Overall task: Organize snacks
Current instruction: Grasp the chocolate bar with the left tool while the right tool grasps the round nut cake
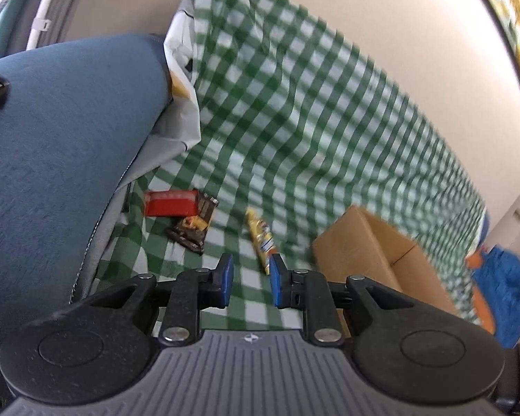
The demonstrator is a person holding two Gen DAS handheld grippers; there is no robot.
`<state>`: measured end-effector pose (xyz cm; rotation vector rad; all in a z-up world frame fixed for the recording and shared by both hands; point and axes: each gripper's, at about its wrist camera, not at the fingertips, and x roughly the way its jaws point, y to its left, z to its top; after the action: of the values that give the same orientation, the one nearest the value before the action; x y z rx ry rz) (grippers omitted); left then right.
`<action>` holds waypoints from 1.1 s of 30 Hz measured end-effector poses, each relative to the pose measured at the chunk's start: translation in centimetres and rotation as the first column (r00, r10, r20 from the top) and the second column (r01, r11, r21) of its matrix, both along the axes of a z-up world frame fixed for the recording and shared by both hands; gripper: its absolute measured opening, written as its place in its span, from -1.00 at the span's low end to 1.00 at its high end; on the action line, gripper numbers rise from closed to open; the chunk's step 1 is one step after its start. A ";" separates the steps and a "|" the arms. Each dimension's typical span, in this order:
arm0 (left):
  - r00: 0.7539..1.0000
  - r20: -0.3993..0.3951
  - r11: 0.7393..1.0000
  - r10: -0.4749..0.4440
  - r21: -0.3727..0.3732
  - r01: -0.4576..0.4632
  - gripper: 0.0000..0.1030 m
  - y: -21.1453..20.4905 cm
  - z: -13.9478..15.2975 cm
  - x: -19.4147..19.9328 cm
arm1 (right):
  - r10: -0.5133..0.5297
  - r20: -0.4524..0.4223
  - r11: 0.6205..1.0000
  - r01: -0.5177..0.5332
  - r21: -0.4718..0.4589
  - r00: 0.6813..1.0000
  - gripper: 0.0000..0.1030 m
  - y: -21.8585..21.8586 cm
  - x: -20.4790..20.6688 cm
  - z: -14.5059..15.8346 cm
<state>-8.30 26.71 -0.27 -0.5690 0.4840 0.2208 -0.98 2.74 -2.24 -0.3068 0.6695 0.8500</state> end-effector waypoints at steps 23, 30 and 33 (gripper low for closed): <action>0.972 -0.210 0.943 0.102 0.332 -0.027 0.39 0.6 -7.9 12.8 | -0.109 -0.180 0.988 0.086 -0.131 0.978 0.69 2.0 4.0 -4.0; 0.957 -0.253 0.937 0.144 0.346 -0.049 0.51 1.7 -9.7 15.5 | -0.071 -0.162 0.989 0.049 -0.140 0.984 0.69 2.4 4.0 -3.8; 0.940 -0.303 0.937 0.156 0.346 -0.044 0.51 1.9 -10.7 16.8 | -0.062 -0.163 0.989 0.038 -0.142 0.985 0.70 2.3 3.8 -3.7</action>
<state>8.49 28.63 -11.00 -0.2205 0.7227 0.4920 2.86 5.07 -5.99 -0.3443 0.8911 0.7881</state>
